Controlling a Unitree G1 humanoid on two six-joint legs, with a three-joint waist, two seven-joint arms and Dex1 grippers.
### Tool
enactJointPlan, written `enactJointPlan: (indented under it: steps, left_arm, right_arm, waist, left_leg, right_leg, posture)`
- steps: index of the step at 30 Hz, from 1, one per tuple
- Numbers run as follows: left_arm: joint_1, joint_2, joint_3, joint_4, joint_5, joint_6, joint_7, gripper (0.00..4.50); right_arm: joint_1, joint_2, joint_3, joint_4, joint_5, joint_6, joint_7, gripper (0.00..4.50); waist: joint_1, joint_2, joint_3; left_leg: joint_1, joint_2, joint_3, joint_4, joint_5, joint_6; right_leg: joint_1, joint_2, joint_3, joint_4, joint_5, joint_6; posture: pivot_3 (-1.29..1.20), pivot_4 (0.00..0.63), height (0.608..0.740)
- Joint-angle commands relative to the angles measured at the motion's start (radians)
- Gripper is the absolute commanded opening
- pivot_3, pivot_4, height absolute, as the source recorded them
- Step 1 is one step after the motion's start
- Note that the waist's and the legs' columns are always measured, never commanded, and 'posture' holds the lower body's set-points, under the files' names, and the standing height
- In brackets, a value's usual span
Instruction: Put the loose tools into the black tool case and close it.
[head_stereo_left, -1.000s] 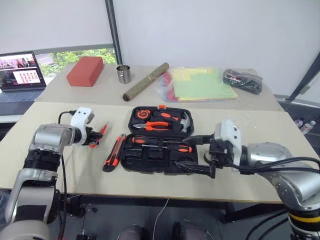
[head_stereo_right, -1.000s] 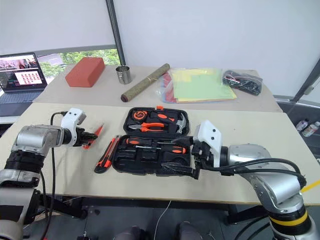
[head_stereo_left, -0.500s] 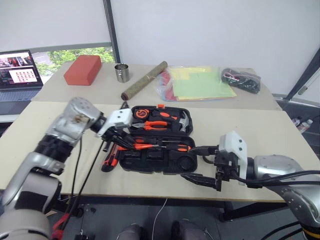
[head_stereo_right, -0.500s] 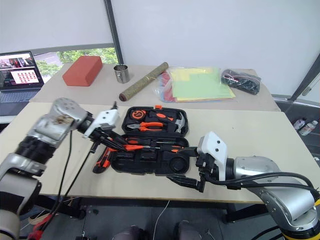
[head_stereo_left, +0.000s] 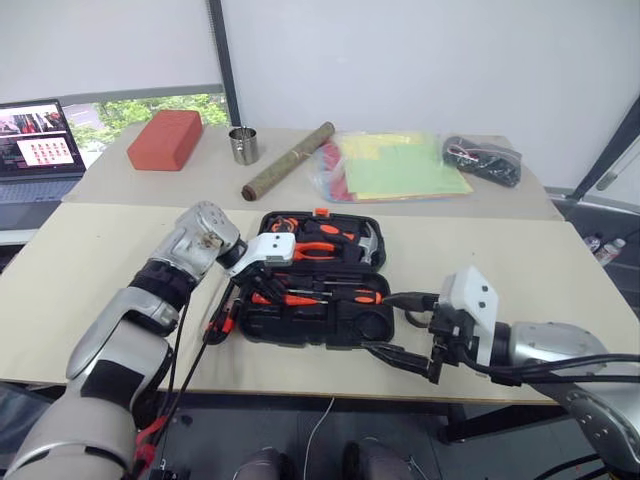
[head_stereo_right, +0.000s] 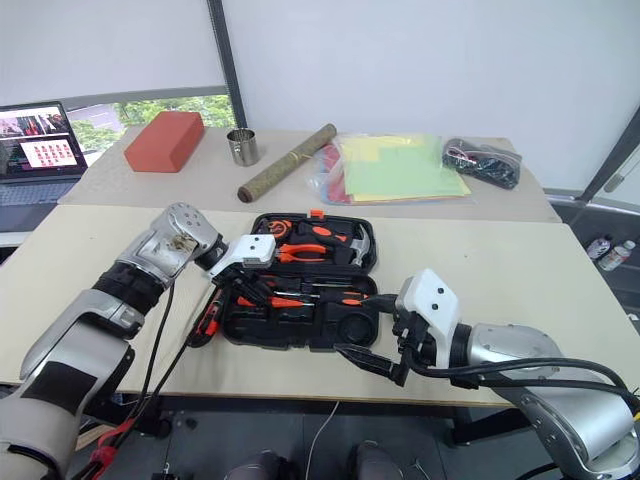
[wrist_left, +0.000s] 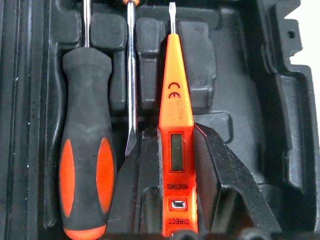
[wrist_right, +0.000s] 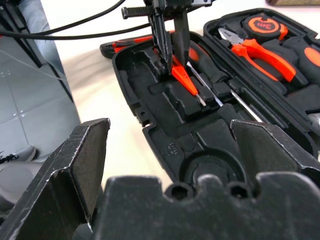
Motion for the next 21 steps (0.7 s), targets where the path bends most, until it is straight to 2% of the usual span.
enactJointPlan:
  steps: [1,4,6,8,12,14,16,17,18,21]
  left_arm:
    - [-0.016,0.019,-0.003,-0.016,-0.032,0.015,-0.027,0.42]
    - [-0.003,0.01,0.002,-0.02,-0.033,0.013,-0.027,0.42]
    - [0.004,0.012,0.014,-0.031,-0.061,0.011,-0.027,1.43]
    - [0.01,0.029,0.027,-0.051,-0.1,-0.002,-0.027,2.06]
    - [0.027,0.123,0.028,-0.135,-0.264,0.012,-0.027,3.49]
    - [0.052,0.18,0.04,-0.184,-0.379,0.041,-0.027,3.49]
    - [0.077,0.195,0.075,-0.2,-0.454,0.065,-0.027,3.49]
    - [0.09,0.186,0.1,-0.195,-0.468,0.071,-0.027,2.94]
    - [0.101,0.171,0.127,-0.184,-0.47,0.068,-0.027,2.79]
    - [0.137,0.1,0.208,-0.132,-0.456,0.033,0.02,1.58]
  right_arm:
    - [-0.005,0.002,-0.024,-0.021,0.016,-0.018,-0.007,4.5]
    - [-0.012,0.006,-0.02,-0.014,0.013,-0.021,-0.01,4.5]
    - [-0.014,0.008,-0.019,-0.012,0.013,-0.021,-0.013,4.5]
    - [-0.012,0.008,-0.018,-0.012,0.013,-0.02,-0.012,4.5]
    - [-0.002,0.004,-0.023,-0.013,0.017,-0.02,-0.006,4.5]
    - [0.005,0.002,-0.027,-0.01,0.018,-0.021,-0.002,4.5]
    - [0.012,0.0,-0.032,-0.006,0.017,-0.025,0.005,4.5]
    - [0.013,-0.001,-0.033,-0.003,0.015,-0.027,0.008,4.5]
    - [0.014,-0.001,-0.034,0.0,0.014,-0.029,0.01,4.5]
    - [0.006,0.002,-0.03,0.012,0.009,-0.031,0.014,4.5]
  waist:
    - [-0.001,0.0,0.0]
    - [-0.002,0.0,0.0]
    - [-0.002,0.0,0.0]
    - [-0.001,0.0,0.0]
    - [-0.003,0.0,0.0]
    - [-0.004,0.0,0.0]
    - [-0.006,0.0,0.0]
    - [-0.006,0.0,0.0]
    - [-0.004,0.0,0.0]
    - [0.004,0.0,0.0]
  left_leg:
    - [0.0,0.0,0.0,0.0,0.0,0.0]
    - [0.0,0.0,0.0,0.0,0.0,0.0]
    - [0.0,0.0,0.0,0.0,0.0,0.0]
    - [-0.001,0.0,0.0,0.0,0.0,0.0]
    - [-0.001,0.0,-0.001,0.0,0.0,0.0]
    - [-0.001,0.001,-0.001,0.0,0.0,0.0]
    - [0.0,0.001,-0.001,0.0,0.0,0.0]
    - [0.0,0.001,-0.001,0.0,0.0,0.0]
    - [0.0,0.001,-0.001,0.0,0.0,0.0]
    - [0.0,0.0,-0.001,0.002,0.0,0.0]
  right_leg:
    - [0.0,0.0,0.0,0.0,0.0,0.0]
    - [0.0,0.0,0.0,0.0,0.0,0.0]
    - [0.0,0.0,0.0,0.0,0.0,0.0]
    - [0.0,0.0,0.0,-0.001,0.0,0.0]
    - [0.0,0.0,-0.001,0.0,0.0,0.0]
    - [0.0,-0.001,0.0,0.0,0.0,0.0]
    - [0.0,-0.001,0.0,0.0,0.0,0.0]
    - [0.0,-0.001,0.0,0.0,0.0,0.0]
    - [0.0,-0.001,0.0,0.0,0.0,0.0]
    - [0.001,-0.001,-0.001,0.0,0.0,0.001]
  posture:
    - [0.0,0.15,0.736]
    - [0.0,0.15,0.736]
    - [0.0,0.15,0.736]
    - [0.0,0.15,0.736]
    - [0.0,0.15,0.736]
    - [0.0,0.15,0.736]
    - [0.0,0.15,0.736]
    - [0.0,0.15,0.736]
    - [0.0,0.15,0.736]
    - [0.0,0.15,0.736]
